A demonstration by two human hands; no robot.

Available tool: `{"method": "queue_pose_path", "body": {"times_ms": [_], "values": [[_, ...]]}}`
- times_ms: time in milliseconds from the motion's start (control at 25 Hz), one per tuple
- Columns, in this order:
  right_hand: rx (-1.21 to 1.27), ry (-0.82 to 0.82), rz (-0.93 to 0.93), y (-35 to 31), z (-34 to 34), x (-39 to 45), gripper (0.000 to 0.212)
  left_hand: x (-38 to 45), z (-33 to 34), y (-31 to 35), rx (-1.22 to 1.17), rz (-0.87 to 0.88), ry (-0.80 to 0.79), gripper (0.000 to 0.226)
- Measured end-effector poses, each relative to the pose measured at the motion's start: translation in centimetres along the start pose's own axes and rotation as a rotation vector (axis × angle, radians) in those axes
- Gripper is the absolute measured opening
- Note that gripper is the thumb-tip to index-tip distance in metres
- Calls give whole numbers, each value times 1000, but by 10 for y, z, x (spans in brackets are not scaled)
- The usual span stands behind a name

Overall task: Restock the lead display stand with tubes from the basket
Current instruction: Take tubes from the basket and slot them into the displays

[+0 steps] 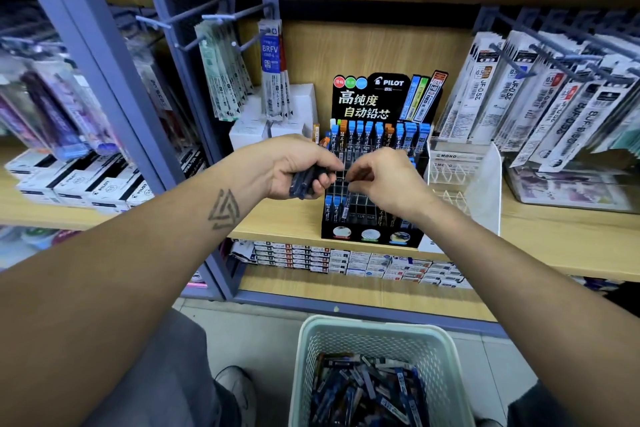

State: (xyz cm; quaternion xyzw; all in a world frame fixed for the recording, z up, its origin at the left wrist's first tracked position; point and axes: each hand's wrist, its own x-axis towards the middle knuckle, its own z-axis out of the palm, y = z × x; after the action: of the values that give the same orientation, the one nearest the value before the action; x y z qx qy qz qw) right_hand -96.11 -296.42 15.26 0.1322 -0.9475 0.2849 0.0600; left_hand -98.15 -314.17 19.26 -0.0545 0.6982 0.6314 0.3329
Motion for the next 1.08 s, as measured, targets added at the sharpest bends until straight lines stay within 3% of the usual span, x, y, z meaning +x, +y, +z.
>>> {"method": "queue_pose_path", "body": {"times_ms": [120,240,320,360,440,520,560,960,1080], "values": [[-66,-33,-17,-1,8,-6,13,-3,1,0,-3,-7,-34,14],[-290,-74,-49,-4,16,-13,5,-6,4,0,32,11,-63,15],[-337,-29,-67,-6,12,-12,6,-9,6,-1,48,27,-75,17],[-261,26,-51,-8,6,-10,7,-10,7,-1,45,31,-85,16],[160,122,46,-13,-14,-5,8,-13,11,-3,33,38,-105,12],[650,126,140,-19,-31,-5,6,-14,17,-5,87,50,-108,12],[743,102,152,-20,-34,-7,5,-12,20,-6,129,56,-103,13],[827,-40,168,7,-44,-9,14,4,42,-4,205,106,-133,15],[823,-3,184,12,-49,-10,15,6,46,-4,217,93,-159,16]]}}
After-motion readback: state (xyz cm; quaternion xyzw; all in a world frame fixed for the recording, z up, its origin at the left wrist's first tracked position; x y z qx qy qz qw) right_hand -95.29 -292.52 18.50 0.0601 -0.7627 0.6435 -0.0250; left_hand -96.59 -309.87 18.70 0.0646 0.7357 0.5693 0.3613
